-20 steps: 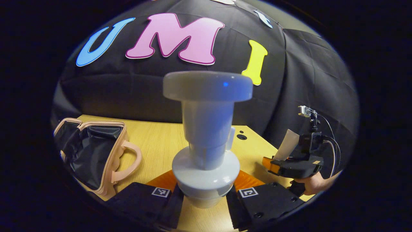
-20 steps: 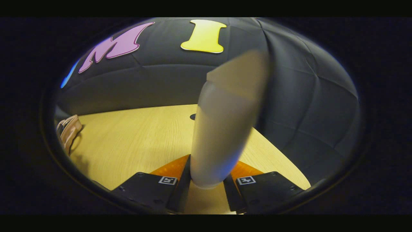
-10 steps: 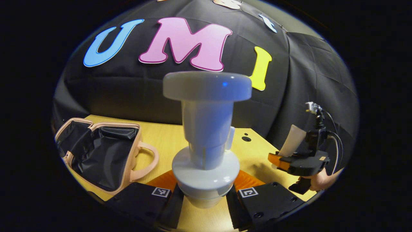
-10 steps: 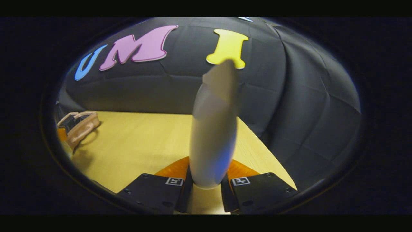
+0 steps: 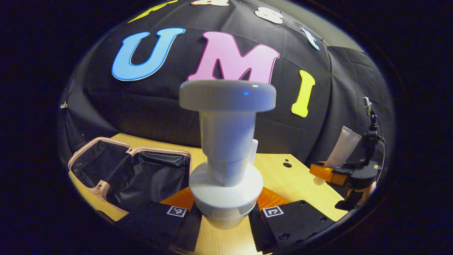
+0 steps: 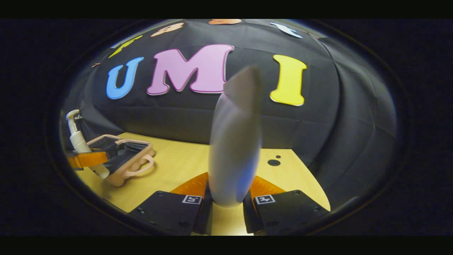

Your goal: First open the suitcase, pack the skin care products into it, and then close the suitcase.

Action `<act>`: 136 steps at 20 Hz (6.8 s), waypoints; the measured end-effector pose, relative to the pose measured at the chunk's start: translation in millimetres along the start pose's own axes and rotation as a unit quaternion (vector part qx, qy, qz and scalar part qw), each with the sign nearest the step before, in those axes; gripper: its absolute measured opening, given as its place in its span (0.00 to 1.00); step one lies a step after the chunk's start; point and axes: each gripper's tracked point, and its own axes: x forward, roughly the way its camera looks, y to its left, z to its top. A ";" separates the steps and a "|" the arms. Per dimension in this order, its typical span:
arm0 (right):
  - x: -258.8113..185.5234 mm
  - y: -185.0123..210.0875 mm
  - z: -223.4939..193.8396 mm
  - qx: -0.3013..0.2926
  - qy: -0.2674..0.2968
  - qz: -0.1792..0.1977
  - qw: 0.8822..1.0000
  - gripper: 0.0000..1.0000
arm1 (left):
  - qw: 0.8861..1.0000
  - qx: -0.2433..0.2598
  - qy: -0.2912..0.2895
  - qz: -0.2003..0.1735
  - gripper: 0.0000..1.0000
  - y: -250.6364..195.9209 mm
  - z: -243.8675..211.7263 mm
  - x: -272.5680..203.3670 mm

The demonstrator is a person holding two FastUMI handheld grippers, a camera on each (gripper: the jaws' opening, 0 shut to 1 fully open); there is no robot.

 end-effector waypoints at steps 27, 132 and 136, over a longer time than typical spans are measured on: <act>13.3 282.2 7.9 0.034 0.075 0.187 0.979 0.39 | 0.933 -0.015 0.335 0.132 0.69 225.1 -77.4 64.8; -135.8 52.4 -63.0 0.110 0.182 0.020 0.977 0.98 | 0.987 0.008 0.160 -0.009 0.09 11.2 23.9 91.8; -124.9 38.0 -59.0 0.113 0.175 0.022 0.978 0.98 | 0.984 -0.021 0.177 0.007 0.09 8.3 -12.4 102.3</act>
